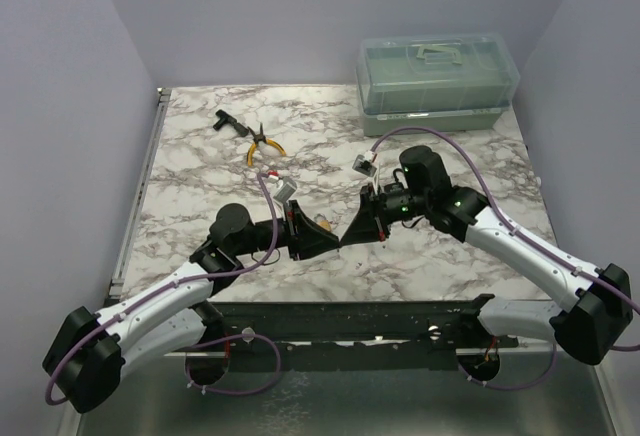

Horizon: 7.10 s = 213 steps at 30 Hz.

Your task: Unlock with the key

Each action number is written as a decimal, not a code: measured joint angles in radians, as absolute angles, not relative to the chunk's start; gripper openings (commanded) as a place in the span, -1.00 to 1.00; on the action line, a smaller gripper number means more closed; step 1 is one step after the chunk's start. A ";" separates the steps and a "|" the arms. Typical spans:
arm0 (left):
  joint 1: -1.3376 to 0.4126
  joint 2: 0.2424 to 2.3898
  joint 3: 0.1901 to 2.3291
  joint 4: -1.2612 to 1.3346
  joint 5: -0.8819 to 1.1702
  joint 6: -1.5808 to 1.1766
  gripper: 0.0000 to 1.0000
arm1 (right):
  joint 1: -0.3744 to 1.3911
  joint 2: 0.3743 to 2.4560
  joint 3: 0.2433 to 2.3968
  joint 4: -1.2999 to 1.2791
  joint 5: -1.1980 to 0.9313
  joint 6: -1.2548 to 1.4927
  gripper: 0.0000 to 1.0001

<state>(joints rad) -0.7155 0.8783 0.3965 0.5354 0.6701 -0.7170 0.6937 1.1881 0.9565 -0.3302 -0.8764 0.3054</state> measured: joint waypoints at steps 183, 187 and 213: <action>-0.717 0.430 0.253 0.417 0.154 -0.813 -1.00 | 0.779 1.304 0.870 0.218 -0.779 0.614 -0.03; -0.717 0.376 0.207 0.465 0.093 -0.846 -1.00 | 0.779 1.288 0.831 0.318 -0.770 0.673 -0.03; -0.717 0.426 0.155 0.648 0.015 -0.936 -1.00 | 0.779 1.380 0.813 0.593 -0.696 0.821 -0.25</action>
